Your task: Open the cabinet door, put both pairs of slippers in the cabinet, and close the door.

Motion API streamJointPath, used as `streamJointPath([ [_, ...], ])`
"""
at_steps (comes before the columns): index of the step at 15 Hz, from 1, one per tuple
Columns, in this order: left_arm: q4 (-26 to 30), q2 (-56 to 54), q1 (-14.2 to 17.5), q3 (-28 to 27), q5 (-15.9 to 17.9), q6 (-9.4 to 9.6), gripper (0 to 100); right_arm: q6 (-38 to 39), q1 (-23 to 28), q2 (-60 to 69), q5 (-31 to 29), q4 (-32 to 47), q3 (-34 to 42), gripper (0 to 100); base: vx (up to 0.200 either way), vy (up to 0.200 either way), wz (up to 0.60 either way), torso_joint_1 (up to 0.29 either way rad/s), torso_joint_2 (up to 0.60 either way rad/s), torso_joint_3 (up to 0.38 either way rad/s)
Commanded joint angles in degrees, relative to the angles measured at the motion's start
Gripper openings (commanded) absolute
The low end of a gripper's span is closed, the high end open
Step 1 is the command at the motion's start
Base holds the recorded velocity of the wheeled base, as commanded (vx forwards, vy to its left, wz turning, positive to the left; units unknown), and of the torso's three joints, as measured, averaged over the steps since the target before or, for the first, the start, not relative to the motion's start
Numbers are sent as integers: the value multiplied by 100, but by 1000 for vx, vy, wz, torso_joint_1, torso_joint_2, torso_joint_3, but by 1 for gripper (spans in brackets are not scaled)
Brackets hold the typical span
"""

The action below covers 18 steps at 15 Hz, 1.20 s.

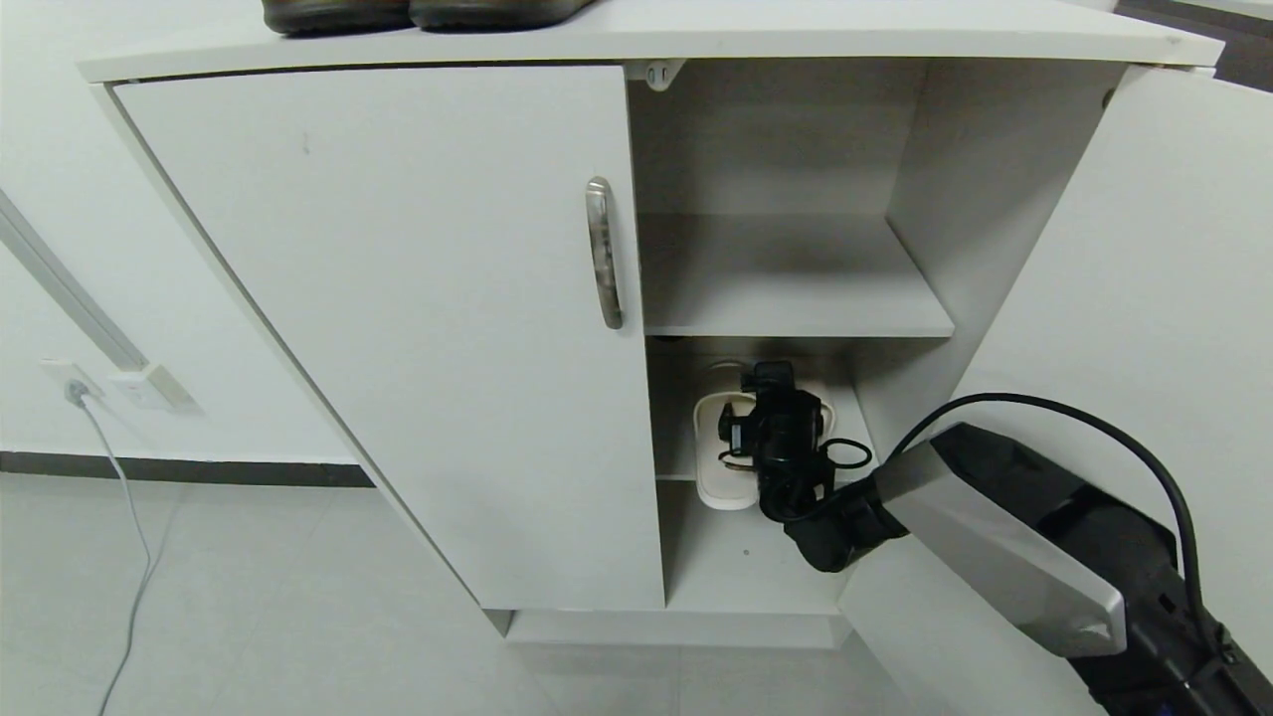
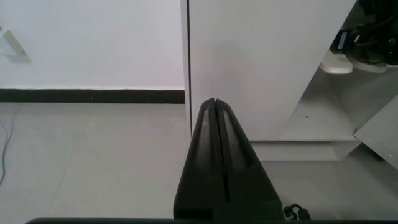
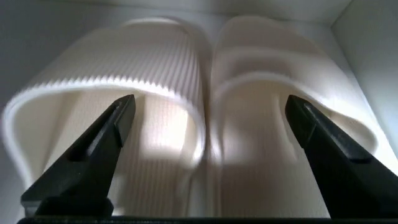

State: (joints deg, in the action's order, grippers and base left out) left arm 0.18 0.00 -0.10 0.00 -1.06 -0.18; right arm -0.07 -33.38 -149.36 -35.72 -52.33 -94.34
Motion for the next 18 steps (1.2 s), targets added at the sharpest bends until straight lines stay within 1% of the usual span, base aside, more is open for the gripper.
streamJointPath([
  [1, -1, 9, 1, 0, 1, -17, 0, -10, -134, 566, -120, -295, 698, 100, 0, 0, 0, 0, 0, 0],
  [2, -1, 9, 1, 0, 1, -17, 0, -10, -151, 724, -155, -418, 962, 100, 0, 0, 0, 0, 0, 0],
  [4, -1, 9, 1, -9, 1, -17, 0, -10, -283, 1269, -181, -813, 1849, 100, 0, 0, 0, 0, 0, 0],
  [7, -1, 9, 1, 0, 9, 1, 0, -10, -635, 2060, -181, -1306, 3212, 100, 0, 0, 0, 0, 0, 0],
  [8, -1, 0, 1, 0, 9, -8, 0, -10, -714, 2192, -181, -1376, 3458, 100, 0, 0, 0, 0, 0, 0],
  [9, -1, 9, 1, 0, 9, 1, 0, -1, -863, 2535, -181, -1569, 4091, 100, 0, 0, 0, 0, 0, 0],
  [11, -1, 9, 1, 0, 9, -8, 0, 42, -942, 2789, -181, -1938, 4706, 100, 0, 0, 0, 0, 0, 0],
  [14, -1, 9, 1, 0, 9, -8, 0, 157, -978, 2904, -172, -2070, 5066, 100, 0, 0, 0, 0, 0, 0],
  [18, -1, 9, 1, 0, 18, -8, 0, 166, -1101, 2895, -181, -2062, 5075, 100, 0, 0, 0, 0, 0, 0],
])
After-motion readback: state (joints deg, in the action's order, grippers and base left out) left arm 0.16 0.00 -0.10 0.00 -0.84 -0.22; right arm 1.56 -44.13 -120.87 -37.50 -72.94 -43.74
